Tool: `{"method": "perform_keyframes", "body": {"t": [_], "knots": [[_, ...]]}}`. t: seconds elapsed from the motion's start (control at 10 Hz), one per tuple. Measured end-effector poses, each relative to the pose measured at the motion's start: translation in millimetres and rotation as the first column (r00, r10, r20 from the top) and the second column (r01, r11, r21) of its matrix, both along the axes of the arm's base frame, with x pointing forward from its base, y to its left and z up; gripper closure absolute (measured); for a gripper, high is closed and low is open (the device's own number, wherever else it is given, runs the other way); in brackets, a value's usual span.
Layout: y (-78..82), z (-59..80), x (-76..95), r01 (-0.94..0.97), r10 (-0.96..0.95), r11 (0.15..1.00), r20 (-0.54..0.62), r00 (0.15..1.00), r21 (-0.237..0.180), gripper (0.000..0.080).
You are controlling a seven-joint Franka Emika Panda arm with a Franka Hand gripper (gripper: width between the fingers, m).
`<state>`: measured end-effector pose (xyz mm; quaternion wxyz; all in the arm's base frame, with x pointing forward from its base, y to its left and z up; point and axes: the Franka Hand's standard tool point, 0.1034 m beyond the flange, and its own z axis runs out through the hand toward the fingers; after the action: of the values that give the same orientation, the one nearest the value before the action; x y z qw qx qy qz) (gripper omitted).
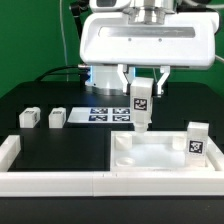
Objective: Assemble square table
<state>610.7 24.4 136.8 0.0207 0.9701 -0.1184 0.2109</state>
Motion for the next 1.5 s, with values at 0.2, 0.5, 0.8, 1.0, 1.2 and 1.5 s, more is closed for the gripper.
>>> {"method": "perform_keyframes", "body": {"t": [0.2,0.5,0.8,1.0,1.2,1.5], "knots": [[4.1,-5.8,-2.6,-0.015,0.016,1.0,0.069,0.997,-0.011,0.0509],[-7.0,-17.2,10.4,-0.046,0.053,0.997,0.111,0.992,-0.065,0.0509],[-20.8,-28.5,8.7,-0.058,0.068,0.995,0.116,0.991,-0.085,0.0509],[-18.4,-35.0,5.9,-0.061,0.07,0.994,0.113,0.991,-0.086,0.0509],[-13.8,-39.9,3.3,-0.062,0.071,0.995,0.107,0.992,-0.084,0.0509],[-14.0,-44.8,1.7,-0.073,0.082,0.993,0.1,0.992,-0.093,0.0509]]}}
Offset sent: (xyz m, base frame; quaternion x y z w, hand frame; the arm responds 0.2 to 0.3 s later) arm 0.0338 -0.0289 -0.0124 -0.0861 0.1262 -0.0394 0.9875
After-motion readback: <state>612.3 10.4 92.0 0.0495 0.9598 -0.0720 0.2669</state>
